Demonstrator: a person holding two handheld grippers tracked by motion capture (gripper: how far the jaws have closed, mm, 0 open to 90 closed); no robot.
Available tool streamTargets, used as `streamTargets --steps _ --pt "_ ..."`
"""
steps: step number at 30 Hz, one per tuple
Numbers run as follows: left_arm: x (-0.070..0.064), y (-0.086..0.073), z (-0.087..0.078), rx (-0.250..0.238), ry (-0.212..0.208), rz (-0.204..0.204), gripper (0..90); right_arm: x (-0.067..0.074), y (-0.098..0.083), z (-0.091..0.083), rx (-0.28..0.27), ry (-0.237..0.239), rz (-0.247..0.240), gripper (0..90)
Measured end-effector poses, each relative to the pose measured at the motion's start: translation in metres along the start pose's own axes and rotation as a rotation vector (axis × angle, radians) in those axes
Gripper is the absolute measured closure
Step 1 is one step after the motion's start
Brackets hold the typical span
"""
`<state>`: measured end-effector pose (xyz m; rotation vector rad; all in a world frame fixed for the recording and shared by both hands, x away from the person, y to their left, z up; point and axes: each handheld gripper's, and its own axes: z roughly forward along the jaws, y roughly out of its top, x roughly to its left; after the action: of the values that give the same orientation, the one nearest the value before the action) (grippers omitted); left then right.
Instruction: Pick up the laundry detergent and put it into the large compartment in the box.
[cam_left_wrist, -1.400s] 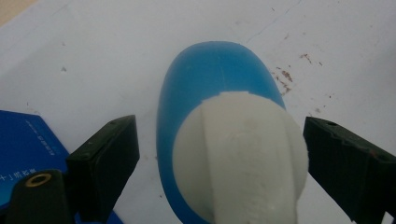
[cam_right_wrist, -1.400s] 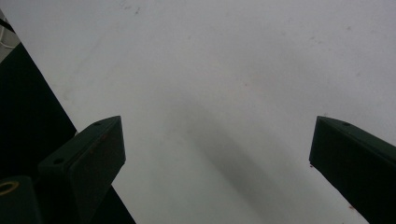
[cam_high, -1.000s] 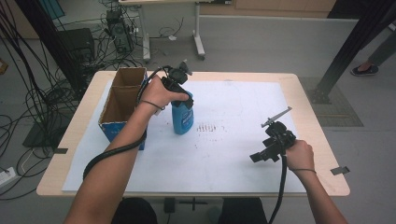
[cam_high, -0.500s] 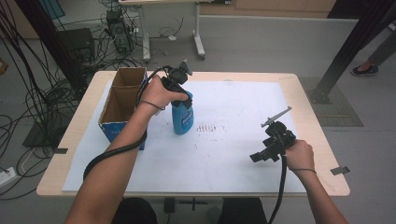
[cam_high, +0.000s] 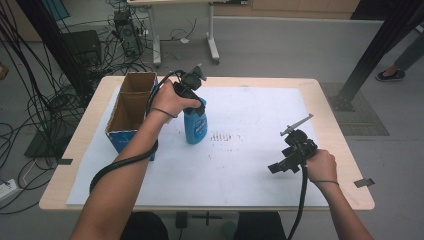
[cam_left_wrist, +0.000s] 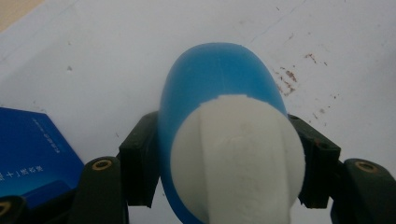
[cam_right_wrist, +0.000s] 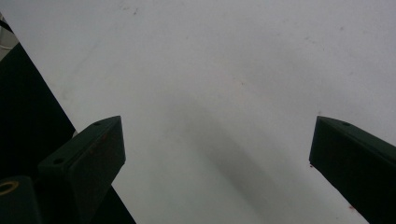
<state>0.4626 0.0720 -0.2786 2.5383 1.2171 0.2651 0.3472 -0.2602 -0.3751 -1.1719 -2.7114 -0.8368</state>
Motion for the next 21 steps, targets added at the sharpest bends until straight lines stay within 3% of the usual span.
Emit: streamTargets --steps 21 --pt "-0.0002 -0.0012 0.0001 -0.009 0.002 0.005 37.1 0.0013 0.0012 0.0002 0.002 0.000 0.000 3.4"
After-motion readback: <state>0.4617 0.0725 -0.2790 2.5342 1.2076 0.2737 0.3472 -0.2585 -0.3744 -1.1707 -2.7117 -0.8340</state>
